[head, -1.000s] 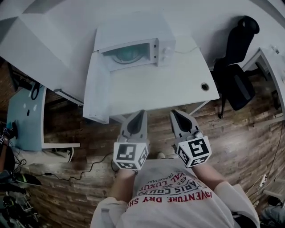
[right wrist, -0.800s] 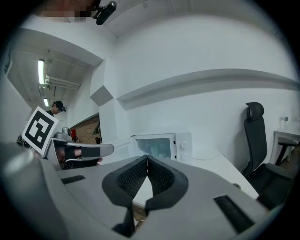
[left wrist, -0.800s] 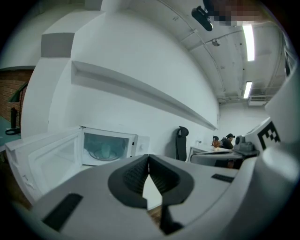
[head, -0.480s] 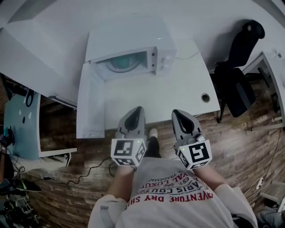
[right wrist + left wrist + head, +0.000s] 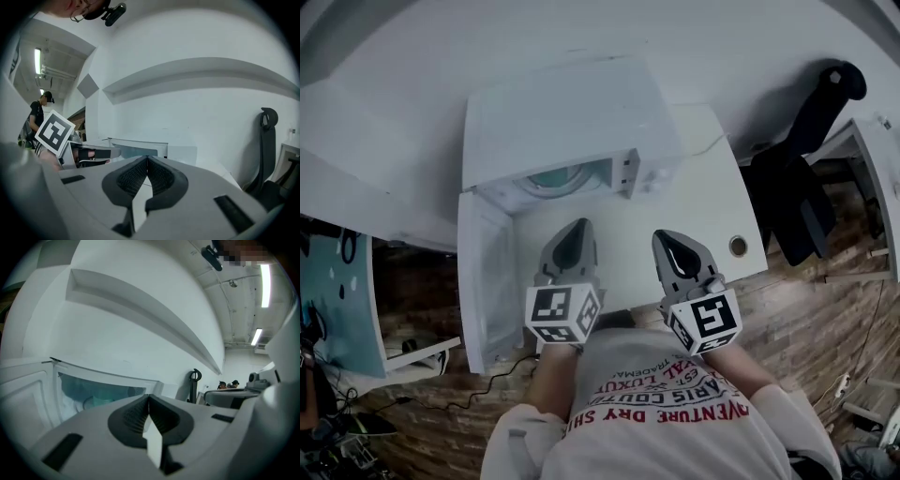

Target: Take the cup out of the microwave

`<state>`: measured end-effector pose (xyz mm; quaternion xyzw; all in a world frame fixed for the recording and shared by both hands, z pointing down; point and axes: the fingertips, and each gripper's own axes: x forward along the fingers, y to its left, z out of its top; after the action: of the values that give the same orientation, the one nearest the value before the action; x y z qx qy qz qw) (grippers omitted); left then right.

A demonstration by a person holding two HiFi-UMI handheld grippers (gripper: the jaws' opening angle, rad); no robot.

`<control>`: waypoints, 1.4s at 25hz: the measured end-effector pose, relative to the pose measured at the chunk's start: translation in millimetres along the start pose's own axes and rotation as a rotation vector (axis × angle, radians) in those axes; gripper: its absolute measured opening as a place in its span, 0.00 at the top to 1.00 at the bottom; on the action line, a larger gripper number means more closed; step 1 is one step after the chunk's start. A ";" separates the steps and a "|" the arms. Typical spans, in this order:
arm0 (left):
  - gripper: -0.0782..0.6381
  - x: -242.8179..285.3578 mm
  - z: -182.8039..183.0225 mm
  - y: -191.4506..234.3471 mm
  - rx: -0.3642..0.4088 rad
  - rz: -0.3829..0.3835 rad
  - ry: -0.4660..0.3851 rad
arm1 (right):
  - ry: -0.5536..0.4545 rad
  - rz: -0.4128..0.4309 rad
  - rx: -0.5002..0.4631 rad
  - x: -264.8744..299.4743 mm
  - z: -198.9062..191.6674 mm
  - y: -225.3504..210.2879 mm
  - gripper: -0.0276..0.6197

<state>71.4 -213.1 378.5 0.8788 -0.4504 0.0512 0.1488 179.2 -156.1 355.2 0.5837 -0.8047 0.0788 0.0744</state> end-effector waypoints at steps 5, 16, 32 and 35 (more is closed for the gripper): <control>0.88 28.2 -6.1 21.2 -0.003 -0.003 0.035 | 0.025 0.008 -0.001 46.9 -1.9 -10.4 0.94; 0.88 51.0 -29.3 66.9 -0.004 0.099 0.026 | 0.096 0.107 -0.004 112.9 -22.4 -6.1 0.94; 0.67 101.1 -72.8 142.4 0.000 0.306 0.045 | 0.221 0.293 0.025 181.3 -69.2 0.4 0.94; 0.58 113.6 -73.6 144.9 0.072 0.278 0.048 | 0.241 0.310 0.031 186.8 -79.1 3.6 0.94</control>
<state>24.6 -358.3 505.0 0.8112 -0.5621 0.1084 0.1194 120.5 -311.5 471.9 0.4403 -0.8689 0.1710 0.1480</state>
